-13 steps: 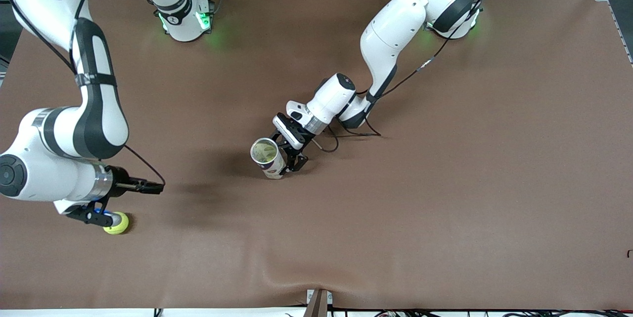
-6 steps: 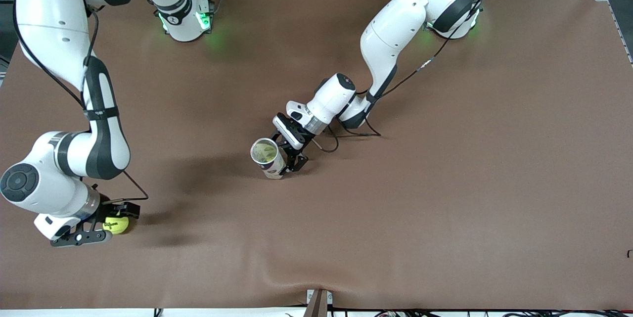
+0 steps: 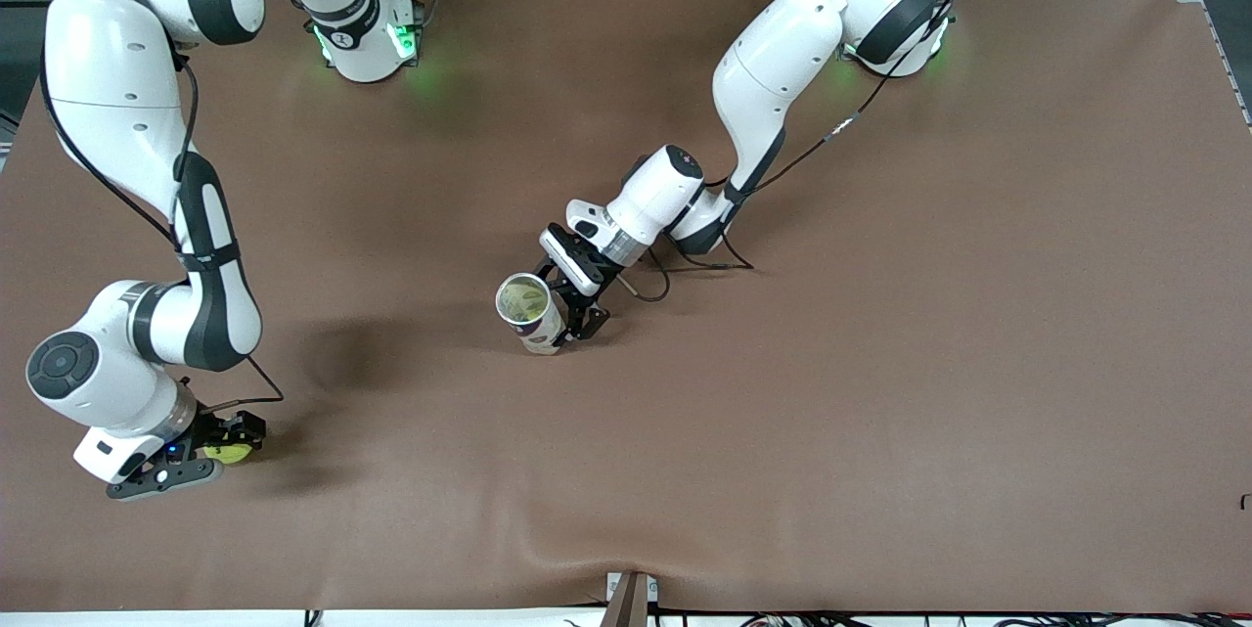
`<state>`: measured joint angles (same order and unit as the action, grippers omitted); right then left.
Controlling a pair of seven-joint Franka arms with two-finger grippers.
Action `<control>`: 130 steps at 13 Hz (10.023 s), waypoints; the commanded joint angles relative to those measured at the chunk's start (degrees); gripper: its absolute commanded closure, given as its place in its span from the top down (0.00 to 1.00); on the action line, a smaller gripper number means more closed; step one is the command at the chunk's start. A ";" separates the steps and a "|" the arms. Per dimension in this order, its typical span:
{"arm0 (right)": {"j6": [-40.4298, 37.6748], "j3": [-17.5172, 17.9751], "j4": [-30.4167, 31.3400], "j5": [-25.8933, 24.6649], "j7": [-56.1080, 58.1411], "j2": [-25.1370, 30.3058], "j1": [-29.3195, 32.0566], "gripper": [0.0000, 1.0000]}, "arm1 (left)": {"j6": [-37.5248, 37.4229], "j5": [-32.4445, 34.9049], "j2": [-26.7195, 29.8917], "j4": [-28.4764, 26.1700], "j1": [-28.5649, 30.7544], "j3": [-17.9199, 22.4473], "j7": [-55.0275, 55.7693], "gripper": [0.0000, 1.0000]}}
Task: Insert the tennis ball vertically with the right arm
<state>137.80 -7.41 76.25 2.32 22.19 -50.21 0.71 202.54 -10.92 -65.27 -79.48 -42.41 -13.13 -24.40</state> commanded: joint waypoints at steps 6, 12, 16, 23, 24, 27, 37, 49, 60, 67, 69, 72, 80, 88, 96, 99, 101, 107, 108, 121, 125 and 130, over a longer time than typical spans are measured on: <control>5.11 1.26 0.39 0.05 4.27 -2.44 3.59 1.00 | 1.02 -0.77 -0.30 0.64 -0.48 0.47 0.58 0.86; 4.59 1.35 1.71 3.48 3.92 -2.26 3.07 0.62 | 1.02 -0.77 -0.21 0.64 -0.40 0.47 0.58 0.86; 1.44 1.61 1.54 4.27 1.99 -0.34 1.06 0.62 | 1.02 -0.77 -0.30 0.64 -0.40 0.47 0.58 0.86; -20.62 1.61 1.01 4.27 -19.15 14.86 -11.50 0.62 | 1.02 -0.77 -0.30 0.64 -0.48 0.47 0.67 0.86; -22.38 1.52 1.01 4.27 -23.98 15.92 -13.87 0.62 | 1.02 -0.77 -0.30 0.64 -0.48 0.47 0.58 0.86; -25.81 1.70 1.01 4.36 -37.26 18.38 -20.29 0.62 | 1.02 -0.77 -0.30 0.64 -0.48 0.47 0.58 0.86; -30.38 1.96 0.65 5.06 -66.57 20.33 -33.85 0.62 | 1.11 -0.77 -0.12 0.64 -0.49 0.47 0.67 0.86; -29.79 1.96 0.74 4.71 -67.01 17.25 -36.13 0.63 | 1.02 -0.86 -0.04 0.64 -0.05 0.39 0.67 0.86; -28.72 1.61 0.48 4.80 -61.25 20.76 -30.00 1.00 | 1.02 -0.77 0.05 0.64 -0.05 0.47 0.67 0.86; -36.63 1.35 3.89 4.36 -32.61 26.38 -14.35 1.00 | 1.02 -0.77 -0.12 0.55 -0.13 0.47 0.67 0.86; -36.55 1.35 8.01 4.36 -27.66 29.36 -11.36 1.00 | 1.11 -0.77 -0.12 0.55 -0.13 0.47 0.67 0.87; -36.46 1.35 13.30 4.36 -21.33 35.07 -6.97 1.00 | 1.02 -0.60 0.05 0.38 0.22 0.47 0.67 0.93; -50.42 2.31 9.99 -3.18 -16.83 46.34 -4.75 1.00 | 1.02 -0.77 0.05 0.38 0.48 0.39 0.67 1.00; -53.86 7.58 9.71 -3.38 -24.30 49.50 -2.39 1.00 | 1.02 -1.65 3.65 -5.77 0.57 -0.14 7.79 1.00; -55.09 7.50 9.71 -3.03 -20.36 50.47 0.07 1.00 | 0.93 -1.74 9.62 -15.95 2.50 -0.14 7.79 1.00; -57.36 6.89 8.22 -3.55 -16.93 50.56 0.61 1.00 | 0.67 -1.74 13.92 -22.28 4.25 -0.14 7.79 1.00; -57.64 5.22 7.25 -3.47 -15.51 50.38 -0.27 1.00 | -0.12 -1.83 16.21 -25.27 4.96 -0.14 8.31 1.00; -54.91 5.21 7.77 -2.50 -21.29 48.98 -0.36 1.00 | -8.37 -2.00 24.83 -34.24 11.19 -0.14 9.02 1.00; -55.18 5.21 7.77 -2.50 -22.00 48.80 -0.27 1.00 | -10.56 -2.09 26.06 -34.69 12.42 -0.14 9.02 1.00; -55.53 5.21 7.77 -0.74 -22.54 47.92 -0.36 1.00 | -74.25 -1.74 41.53 -18.02 37.91 -0.05 9.72 1.00; -55.10 5.21 10.57 -1.62 -22.36 49.15 -0.45 1.00 | -87.28 -1.91 45.83 -13.35 43.36 0.03 12.09 1.00; -54.30 5.30 11.91 -2.06 -22.28 50.12 -0.45 1.00 | -100.21 -1.12 53.48 -11.58 45.04 0.21 21.31 1.00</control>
<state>82.75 -2.21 86.61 0.80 0.22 -1.80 0.24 105.86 -12.20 -15.44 -90.25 2.60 -12.54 -6.84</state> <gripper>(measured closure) 0.000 0.000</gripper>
